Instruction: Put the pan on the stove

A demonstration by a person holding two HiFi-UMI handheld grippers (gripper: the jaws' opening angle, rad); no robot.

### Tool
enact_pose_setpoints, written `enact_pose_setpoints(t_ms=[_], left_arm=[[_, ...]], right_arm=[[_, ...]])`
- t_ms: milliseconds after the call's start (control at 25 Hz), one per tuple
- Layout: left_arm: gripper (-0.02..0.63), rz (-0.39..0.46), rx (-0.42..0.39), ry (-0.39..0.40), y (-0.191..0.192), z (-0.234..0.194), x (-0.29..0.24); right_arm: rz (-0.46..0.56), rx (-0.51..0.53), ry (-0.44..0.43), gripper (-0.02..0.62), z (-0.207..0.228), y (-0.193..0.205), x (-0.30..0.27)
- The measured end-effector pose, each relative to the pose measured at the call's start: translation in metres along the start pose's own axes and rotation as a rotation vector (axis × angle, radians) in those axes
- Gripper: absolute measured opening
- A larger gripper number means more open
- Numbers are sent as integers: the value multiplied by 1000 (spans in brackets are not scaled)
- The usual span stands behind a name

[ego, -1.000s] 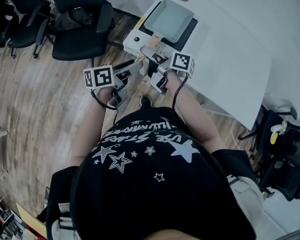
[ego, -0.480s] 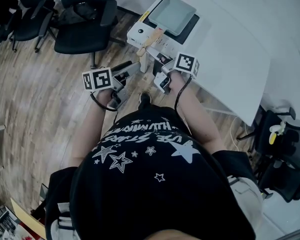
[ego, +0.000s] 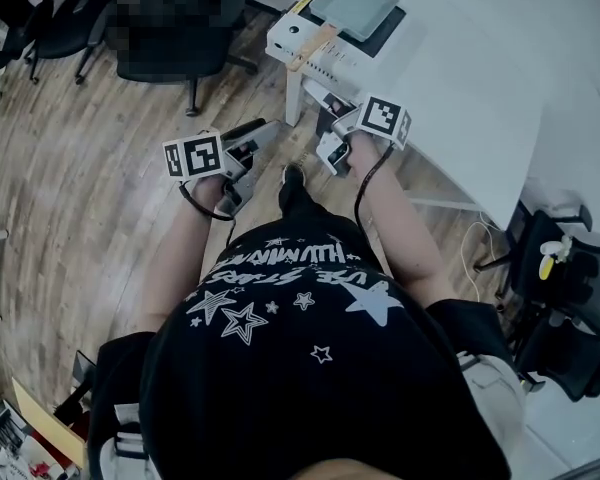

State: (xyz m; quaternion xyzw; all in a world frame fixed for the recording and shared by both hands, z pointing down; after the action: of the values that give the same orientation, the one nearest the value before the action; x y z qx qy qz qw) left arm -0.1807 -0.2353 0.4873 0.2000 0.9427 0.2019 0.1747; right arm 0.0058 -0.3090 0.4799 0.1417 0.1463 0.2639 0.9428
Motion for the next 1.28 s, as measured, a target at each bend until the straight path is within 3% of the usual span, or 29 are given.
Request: enact_pose_setpoints(t_ms=[280,600,800,1080,1280], left_arm=[[262,-12,-58,19,47,25,33],[242,20,-102,-5,68,35,52],[235,15,-172,-20,73,49,59],[218,5,-203,-16,83,62,63],[179,4,-218,-72,88,62,59]], right_arm=[[15,47,26,233,-17,47,29],[3,113,73,229,-29,76,53],[7,177,108,172,-43,86,72],[35,209,111,50,-50,92,86],[48,211,136,14,-46,94,96]])
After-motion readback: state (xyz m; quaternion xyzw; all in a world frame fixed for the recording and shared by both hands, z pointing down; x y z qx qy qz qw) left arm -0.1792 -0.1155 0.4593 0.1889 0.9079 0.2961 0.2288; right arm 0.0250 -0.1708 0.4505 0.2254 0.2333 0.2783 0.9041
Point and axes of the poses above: the fingertips, and each gripper's own axes: x backward along the fingers, z to its right, y out of its underside, the point moved 7 cm from there along x, backward along the fingers, and after that the axes turned 5 degrees about -z, right-handed, at the moved point
